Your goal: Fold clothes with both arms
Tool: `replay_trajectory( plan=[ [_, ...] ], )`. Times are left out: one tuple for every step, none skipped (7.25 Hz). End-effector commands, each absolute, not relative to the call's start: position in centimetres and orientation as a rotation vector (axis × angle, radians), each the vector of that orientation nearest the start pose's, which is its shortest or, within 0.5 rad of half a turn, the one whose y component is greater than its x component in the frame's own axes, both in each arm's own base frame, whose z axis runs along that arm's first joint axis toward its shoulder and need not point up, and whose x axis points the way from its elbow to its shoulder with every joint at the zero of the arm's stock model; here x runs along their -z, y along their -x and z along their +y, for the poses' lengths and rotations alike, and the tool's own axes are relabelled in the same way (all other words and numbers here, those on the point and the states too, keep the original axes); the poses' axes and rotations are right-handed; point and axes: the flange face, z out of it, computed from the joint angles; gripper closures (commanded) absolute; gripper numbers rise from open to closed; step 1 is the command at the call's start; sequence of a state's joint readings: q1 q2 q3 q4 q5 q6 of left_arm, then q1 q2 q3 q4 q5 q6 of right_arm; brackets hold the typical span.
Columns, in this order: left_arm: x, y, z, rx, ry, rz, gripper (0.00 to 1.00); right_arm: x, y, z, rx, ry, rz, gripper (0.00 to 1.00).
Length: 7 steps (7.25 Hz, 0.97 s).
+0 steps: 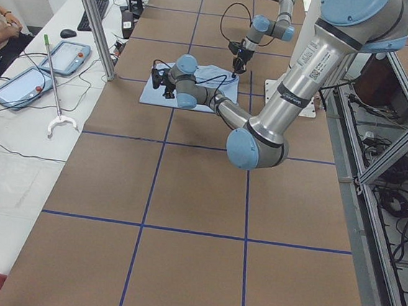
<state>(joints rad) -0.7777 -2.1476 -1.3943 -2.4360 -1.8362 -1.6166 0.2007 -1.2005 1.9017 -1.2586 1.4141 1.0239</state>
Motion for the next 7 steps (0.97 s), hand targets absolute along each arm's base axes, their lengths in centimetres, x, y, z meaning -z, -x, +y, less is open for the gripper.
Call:
replay_trajectory(
  plan=[
    [-29.9, -43.4, -57.8, 0.539, -0.240, 1.274, 0.42, -29.6, 51.8, -25.8, 0.237, -0.496, -0.870, 1.00],
    [-29.9, -43.4, -57.8, 0.539, -0.240, 1.274, 0.42, -30.9, 50.7, -25.7, 0.229, -0.495, -0.851, 1.00],
    [-29.8, -43.3, -57.7, 0.540, -0.242, 1.275, 0.42, -32.3, 50.4, -25.2, 0.214, -0.518, -0.815, 1.00],
    [-29.8, -43.3, -57.8, 0.542, -0.242, 1.276, 0.42, -33.5, 50.2, -24.2, 0.219, -0.530, -0.789, 1.00],
    [-29.8, -43.3, -57.8, 0.542, -0.242, 1.274, 0.42, -33.9, 49.9, -23.6, 0.196, -0.519, -0.791, 0.83],
    [-29.8, -43.2, -57.8, 0.544, -0.244, 1.275, 0.42, -34.3, 50.3, -22.4, 0.141, -0.520, -0.791, 0.62],
    [-29.6, -43.1, -57.8, 0.545, -0.251, 1.277, 0.42, -34.6, 50.4, -22.1, 0.129, -0.522, -0.788, 0.49]
  ],
)
